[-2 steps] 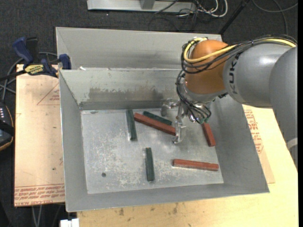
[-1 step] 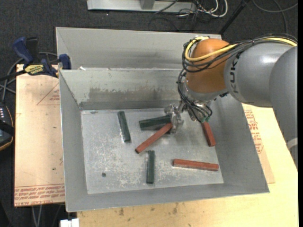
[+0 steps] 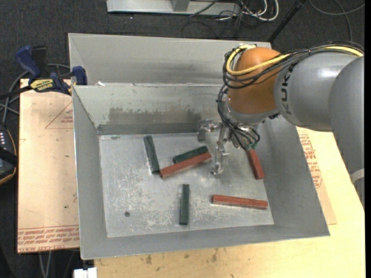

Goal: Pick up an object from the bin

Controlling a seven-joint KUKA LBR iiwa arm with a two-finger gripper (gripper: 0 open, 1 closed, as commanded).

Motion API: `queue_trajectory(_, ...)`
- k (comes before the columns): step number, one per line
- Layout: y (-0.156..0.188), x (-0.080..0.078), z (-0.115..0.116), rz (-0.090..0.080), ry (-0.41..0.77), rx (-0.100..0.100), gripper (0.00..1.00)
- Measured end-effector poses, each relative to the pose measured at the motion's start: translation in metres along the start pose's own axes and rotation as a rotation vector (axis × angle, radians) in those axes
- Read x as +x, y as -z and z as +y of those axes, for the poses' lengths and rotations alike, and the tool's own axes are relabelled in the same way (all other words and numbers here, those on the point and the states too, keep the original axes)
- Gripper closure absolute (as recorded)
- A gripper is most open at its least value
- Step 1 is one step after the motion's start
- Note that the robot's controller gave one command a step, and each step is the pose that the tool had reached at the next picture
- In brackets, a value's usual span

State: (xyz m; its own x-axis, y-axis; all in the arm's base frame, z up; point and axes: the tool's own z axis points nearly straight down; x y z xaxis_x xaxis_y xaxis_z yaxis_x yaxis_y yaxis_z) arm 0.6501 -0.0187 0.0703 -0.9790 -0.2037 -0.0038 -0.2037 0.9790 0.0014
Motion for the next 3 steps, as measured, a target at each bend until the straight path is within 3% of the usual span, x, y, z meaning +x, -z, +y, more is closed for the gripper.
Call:
queue_trajectory(1, -0.0003, -0.0003, 0.0198, 0.001, 0.069, 0.000, 0.00)
queue_trajectory(2, 0.0000, -0.0003, 0.0190, 0.001, 0.067, 0.000, 1.00)
queue_trajectory(3, -0.0001, -0.0003, 0.0190, 0.000, 0.067, 0.000, 0.00)
